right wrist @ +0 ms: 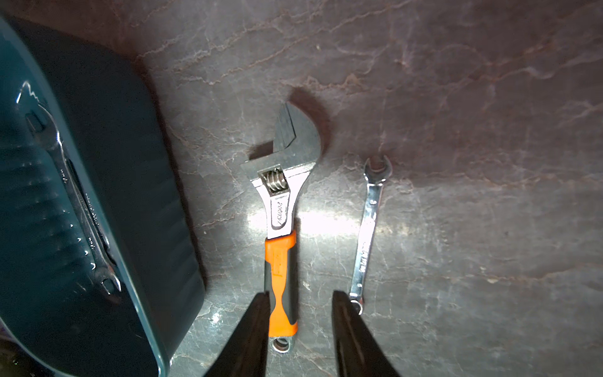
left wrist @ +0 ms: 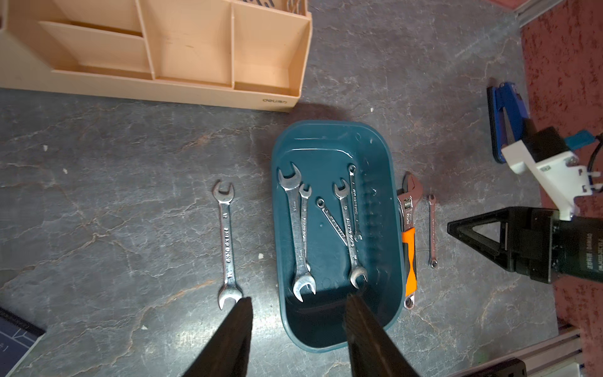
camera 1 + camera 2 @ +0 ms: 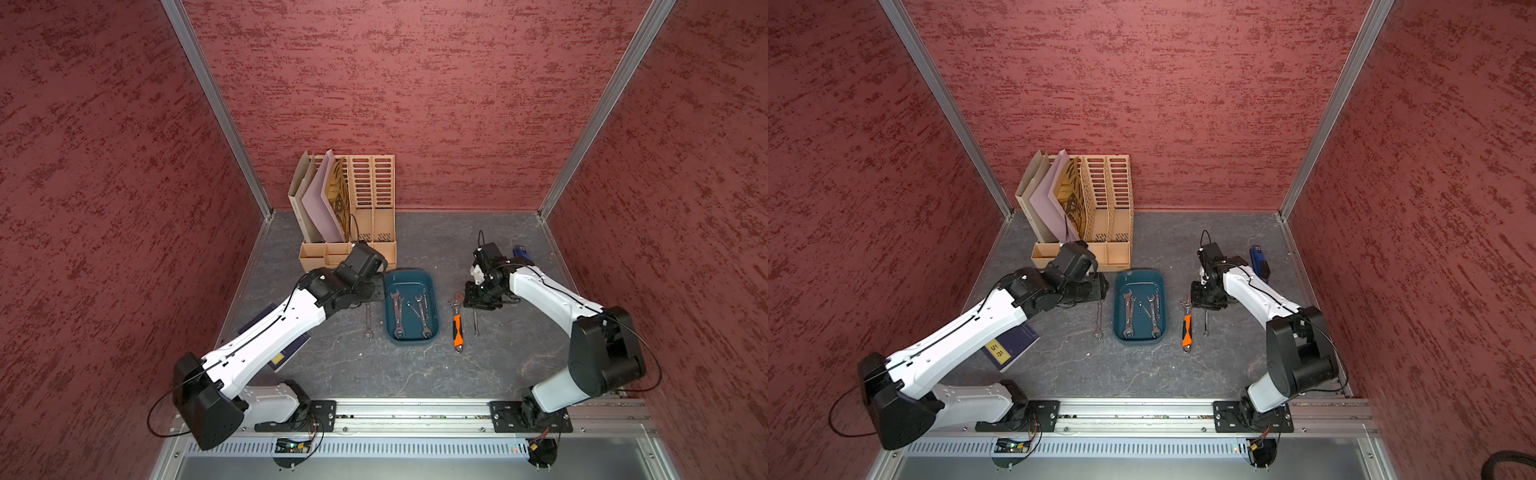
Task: Take out the wrench from the storage box
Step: Pick up the wrench from the storage box.
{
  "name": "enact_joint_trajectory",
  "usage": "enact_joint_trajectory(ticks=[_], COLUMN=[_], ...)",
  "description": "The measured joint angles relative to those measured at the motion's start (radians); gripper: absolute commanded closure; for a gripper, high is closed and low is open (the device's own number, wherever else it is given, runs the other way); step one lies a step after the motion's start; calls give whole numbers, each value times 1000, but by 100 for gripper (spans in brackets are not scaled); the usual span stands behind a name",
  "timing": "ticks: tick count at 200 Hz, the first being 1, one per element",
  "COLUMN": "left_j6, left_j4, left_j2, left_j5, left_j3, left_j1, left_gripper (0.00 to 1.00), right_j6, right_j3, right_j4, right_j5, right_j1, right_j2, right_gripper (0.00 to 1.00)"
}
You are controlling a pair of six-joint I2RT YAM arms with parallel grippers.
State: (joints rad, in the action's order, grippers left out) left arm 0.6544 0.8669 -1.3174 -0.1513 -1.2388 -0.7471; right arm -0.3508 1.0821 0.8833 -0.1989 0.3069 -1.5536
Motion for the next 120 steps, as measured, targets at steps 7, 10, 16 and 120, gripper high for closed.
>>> enact_joint_trajectory(ticks=[7,10,16,120], left_j6=[4,5,8,82], left_j4=[4,6,10,85], left_j2=[-31,-46,-72,-516], left_j5=[-8,-11,-16,0], left_j3=[-21,-33,-51,-243], left_j1=[-18,-27,-40,-79], left_gripper=[51,51,51,50], right_j6=[0,0,0,-19], right_j3=[0,0,0,-14], right_j4=[0,0,0,-17], right_j5=[-2,-3,-5,-43], right_j1=[1,2,3,21], right_j2=[1,1,2,20], right_gripper=[64,64,63,64])
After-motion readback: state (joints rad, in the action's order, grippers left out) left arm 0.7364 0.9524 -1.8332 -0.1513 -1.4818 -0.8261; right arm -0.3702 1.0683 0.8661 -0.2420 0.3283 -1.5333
